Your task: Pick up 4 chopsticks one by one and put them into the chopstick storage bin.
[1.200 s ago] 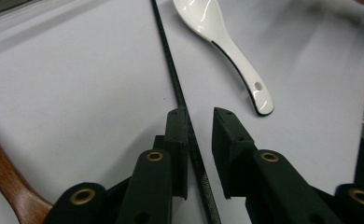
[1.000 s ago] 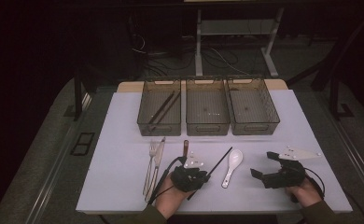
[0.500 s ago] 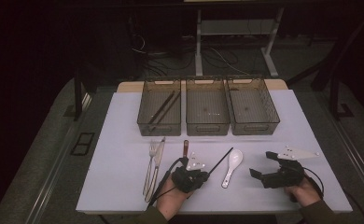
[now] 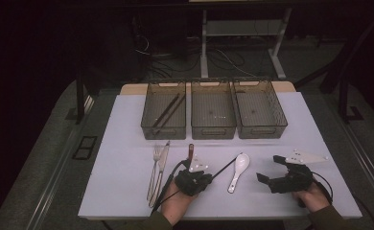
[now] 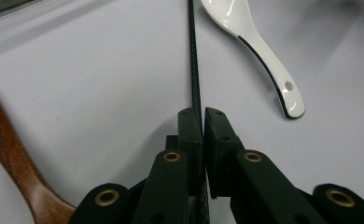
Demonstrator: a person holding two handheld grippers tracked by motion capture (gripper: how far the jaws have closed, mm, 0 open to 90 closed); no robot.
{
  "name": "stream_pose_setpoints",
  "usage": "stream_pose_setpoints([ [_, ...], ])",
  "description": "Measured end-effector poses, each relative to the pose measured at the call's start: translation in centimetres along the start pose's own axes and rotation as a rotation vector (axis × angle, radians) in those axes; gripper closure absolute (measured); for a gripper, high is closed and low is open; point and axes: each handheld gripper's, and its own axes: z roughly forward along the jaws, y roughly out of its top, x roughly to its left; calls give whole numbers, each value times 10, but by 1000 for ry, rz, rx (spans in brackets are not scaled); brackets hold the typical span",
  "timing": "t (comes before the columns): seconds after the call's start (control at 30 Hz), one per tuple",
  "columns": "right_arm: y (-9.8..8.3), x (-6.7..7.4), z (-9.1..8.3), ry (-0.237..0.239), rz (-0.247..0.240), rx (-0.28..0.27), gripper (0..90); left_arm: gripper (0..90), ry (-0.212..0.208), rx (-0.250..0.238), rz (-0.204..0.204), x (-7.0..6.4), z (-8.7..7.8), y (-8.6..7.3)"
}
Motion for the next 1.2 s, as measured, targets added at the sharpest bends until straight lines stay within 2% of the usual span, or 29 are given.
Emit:
stream_pose_setpoints([
  [0.13, 0, 0, 0, 0, 0, 0, 26, 852, -16, -20, -13, 2, -2, 3],
  [0.2, 0, 0, 0, 0, 0, 1, 26, 852, -29, -18, 0, 4, -4, 5],
  [0.23, 0, 0, 0, 0, 0, 0, 26, 852, -39, -36, -17, 4, -4, 6],
  [0.3, 0, 0, 0, 0, 0, 0, 26, 852, -54, -30, -2, 5, -6, 7],
  [0.33, 0, 0, 0, -1, 0, 0, 26, 852, -58, -43, -18, 4, -5, 8],
  [0.43, 0, 0, 0, 0, 0, 0, 26, 852, -72, -49, -8, 5, -8, 11],
  [0.63, 0, 0, 0, 0, 2, -2, 26, 852, -92, -75, -16, 8, -13, 15],
  [0.73, 0, 0, 0, 1, 0, -5, 26, 852, -117, -95, -2, 11, -17, 17],
  [1.03, 1, 0, 3, 6, -1, -12, 26, 852, -127, -122, 33, 26, -31, 25],
  [1.1, 2, 0, 4, 10, -11, -14, 26, 851, -145, -129, 48, 30, -35, 25],
  [1.2, 4, 0, 5, 13, -22, -21, 26, 852, -149, -137, 63, 35, -40, 26],
])
